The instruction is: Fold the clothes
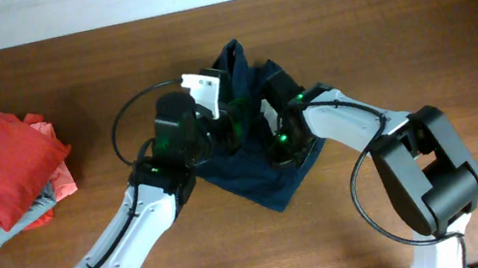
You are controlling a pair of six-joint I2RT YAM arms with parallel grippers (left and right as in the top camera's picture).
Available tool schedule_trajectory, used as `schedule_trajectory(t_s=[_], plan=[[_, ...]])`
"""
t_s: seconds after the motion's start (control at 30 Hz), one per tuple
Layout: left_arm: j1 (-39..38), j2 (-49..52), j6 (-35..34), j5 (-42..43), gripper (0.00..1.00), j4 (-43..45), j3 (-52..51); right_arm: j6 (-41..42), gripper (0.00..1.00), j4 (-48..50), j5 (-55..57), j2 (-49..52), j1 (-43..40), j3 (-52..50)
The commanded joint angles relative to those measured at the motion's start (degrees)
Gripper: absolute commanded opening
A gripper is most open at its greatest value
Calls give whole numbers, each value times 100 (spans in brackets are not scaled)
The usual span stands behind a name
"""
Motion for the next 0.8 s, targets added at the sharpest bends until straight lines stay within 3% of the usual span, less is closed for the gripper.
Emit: schedule_trajectory(t_s=[0.0, 0.37, 0.77], plan=[[-92, 129, -15, -118, 1, 46, 131, 120, 5, -52, -79, 391, 302, -289], [-96, 210, -13, -118, 1, -59, 131, 153, 17, -621, 575, -592, 22, -247], [-457, 323, -11, -81, 1, -223, 131, 111, 19, -1307, 824, -1919, -933, -240]])
